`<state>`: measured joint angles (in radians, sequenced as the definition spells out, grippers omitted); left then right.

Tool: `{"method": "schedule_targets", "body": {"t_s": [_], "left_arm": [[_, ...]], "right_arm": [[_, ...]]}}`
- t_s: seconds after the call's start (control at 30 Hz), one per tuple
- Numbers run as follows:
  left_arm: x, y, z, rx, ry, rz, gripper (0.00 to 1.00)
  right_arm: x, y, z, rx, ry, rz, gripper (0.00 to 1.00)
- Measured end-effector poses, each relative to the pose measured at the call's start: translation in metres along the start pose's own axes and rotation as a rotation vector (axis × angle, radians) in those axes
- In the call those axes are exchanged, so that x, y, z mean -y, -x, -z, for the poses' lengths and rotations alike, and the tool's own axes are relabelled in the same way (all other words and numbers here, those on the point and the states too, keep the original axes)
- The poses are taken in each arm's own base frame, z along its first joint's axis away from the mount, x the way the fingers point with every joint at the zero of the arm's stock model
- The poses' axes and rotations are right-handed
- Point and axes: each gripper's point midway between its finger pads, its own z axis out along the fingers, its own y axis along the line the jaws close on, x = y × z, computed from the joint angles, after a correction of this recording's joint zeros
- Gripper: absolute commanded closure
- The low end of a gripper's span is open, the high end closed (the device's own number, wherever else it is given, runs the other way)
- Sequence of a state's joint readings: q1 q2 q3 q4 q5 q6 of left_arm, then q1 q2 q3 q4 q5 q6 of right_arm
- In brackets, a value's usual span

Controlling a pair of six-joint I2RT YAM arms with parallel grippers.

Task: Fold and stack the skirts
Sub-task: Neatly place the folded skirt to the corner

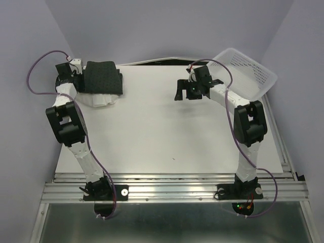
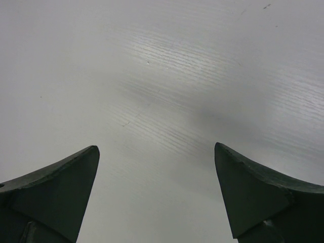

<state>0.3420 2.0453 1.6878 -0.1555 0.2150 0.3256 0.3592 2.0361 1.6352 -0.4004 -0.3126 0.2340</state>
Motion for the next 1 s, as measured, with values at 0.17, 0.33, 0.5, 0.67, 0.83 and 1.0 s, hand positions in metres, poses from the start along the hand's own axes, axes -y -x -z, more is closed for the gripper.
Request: {"method": "schedule_targets", "body": {"t_s": [0.17,0.33,0.5,0.67,0.83,1.0], "left_arm": [[-0.002,-0.033,-0.018,-0.09,0.024,0.028,0.65],[-0.004,-0.027,-0.01,-0.07,0.042,0.033,0.44],[-0.001,-0.009,0.026,-0.021,0.048,0.047,0.26],[0.007,0.05,0.102,0.148,0.03,0.022,0.01],[0.024,0.095,0.175,0.293,-0.011,-0.024,0.01],[0.082,0.081,0.201,0.3,-0.102,-0.102,0.01]], "right_arm": [[0.009,-0.004,0.002,-0.017,-0.031,0.006,0.0],[0.017,-0.007,0.011,-0.027,-0.057,0.015,0.0],[0.028,-0.001,0.031,-0.001,-0.084,0.014,0.0],[0.051,0.008,0.061,0.045,-0.121,-0.008,0.0],[0.081,0.007,0.092,0.083,-0.172,-0.046,0.0],[0.087,-0.016,0.112,0.073,-0.195,-0.037,0.0]]}}
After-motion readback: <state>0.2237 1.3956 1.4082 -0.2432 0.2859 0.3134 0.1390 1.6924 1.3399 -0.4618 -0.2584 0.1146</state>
